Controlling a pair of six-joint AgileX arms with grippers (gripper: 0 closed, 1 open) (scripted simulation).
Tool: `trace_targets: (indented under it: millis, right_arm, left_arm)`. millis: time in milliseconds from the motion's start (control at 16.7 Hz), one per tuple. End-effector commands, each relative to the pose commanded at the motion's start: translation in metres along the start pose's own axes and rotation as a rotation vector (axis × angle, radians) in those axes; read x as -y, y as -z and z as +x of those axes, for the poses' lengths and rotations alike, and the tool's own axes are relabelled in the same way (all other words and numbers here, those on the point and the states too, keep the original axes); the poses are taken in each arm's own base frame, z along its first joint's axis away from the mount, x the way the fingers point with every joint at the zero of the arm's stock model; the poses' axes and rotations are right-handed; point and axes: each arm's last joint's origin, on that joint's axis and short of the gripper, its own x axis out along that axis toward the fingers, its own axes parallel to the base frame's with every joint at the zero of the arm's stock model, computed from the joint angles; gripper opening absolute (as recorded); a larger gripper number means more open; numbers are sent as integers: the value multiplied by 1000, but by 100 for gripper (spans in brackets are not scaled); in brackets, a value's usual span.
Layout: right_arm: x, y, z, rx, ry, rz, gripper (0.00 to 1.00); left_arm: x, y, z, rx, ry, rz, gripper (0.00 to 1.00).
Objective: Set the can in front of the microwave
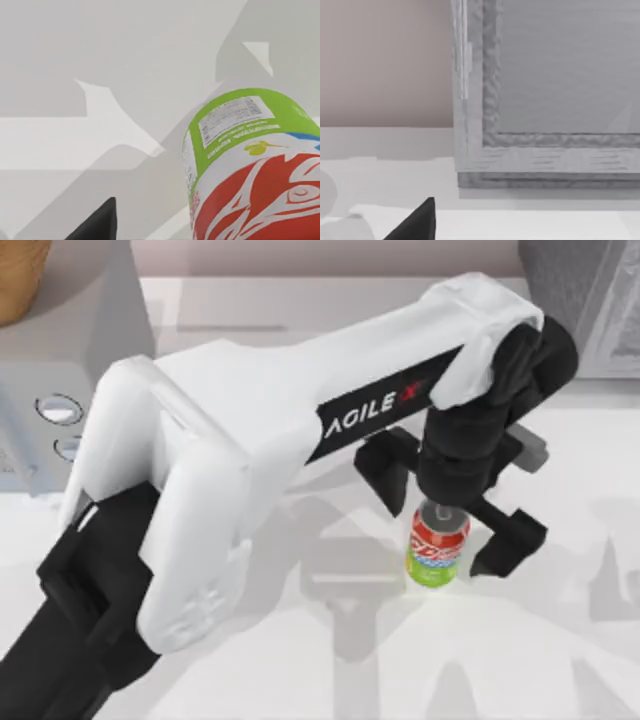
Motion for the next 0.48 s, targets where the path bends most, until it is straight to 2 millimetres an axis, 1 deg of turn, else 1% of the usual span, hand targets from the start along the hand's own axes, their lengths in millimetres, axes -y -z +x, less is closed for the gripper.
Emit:
trace_targets:
  millis: [480]
  right_arm:
    - [0,0,0,0,0,0,100]
  left_arm:
    - [0,0,0,0,0,0,32]
